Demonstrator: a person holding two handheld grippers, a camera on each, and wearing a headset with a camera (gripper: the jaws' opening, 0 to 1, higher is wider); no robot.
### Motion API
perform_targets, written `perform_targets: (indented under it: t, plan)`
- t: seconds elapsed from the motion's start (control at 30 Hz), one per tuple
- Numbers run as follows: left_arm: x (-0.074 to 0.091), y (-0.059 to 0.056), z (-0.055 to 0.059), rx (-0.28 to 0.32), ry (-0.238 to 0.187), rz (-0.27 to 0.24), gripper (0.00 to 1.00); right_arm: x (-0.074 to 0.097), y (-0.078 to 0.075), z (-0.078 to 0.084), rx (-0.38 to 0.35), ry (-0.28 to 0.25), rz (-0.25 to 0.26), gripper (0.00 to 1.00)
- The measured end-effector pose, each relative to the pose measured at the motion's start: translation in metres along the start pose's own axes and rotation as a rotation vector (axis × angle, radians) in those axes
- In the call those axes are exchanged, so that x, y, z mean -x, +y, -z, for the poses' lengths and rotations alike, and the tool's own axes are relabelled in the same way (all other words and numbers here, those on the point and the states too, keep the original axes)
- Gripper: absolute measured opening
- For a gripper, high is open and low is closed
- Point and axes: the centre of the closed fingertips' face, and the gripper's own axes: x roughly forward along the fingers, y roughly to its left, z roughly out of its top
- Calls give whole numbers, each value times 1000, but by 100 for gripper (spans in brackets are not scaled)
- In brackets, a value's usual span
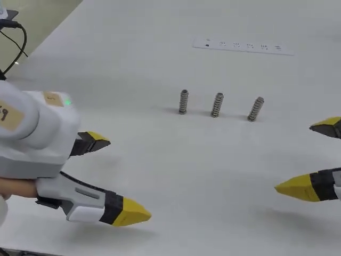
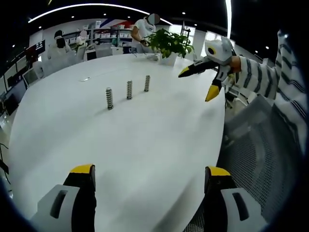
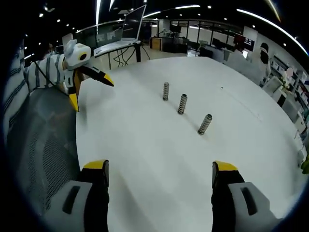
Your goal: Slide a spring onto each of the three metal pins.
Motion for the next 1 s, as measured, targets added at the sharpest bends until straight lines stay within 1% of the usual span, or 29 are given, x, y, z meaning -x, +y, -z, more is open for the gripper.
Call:
perform_targets:
  t: [0.1,0.17,0.33,0.4,0.5,0.6,0.7,0.9,1.0]
  plan:
    - [0,0,6,-4,21,3,90,1,11,2,-27,-22,-9,90]
    - [0,0,8,-1,27,3,90,2,15,2,-36,-35,-9,92]
    - [0,-5,10,-11,41,14,90,2,19,1,-74,-91,19,97]
    - [0,-5,10,-13,44,16,90,3,20,3,-84,-101,19,98]
    - [1,-5,8,-14,40,15,90,4,20,5,-100,-108,26,99]
    - [1,-7,7,-11,38,17,90,5,18,11,-125,-112,45,99]
    - [2,-7,8,-11,39,14,90,7,17,17,-145,-108,51,99]
    - [7,-6,6,4,26,-2,90,12,16,29,-192,-110,67,99]
    - [10,-5,5,1,26,-8,90,14,16,31,-207,-116,82,99]
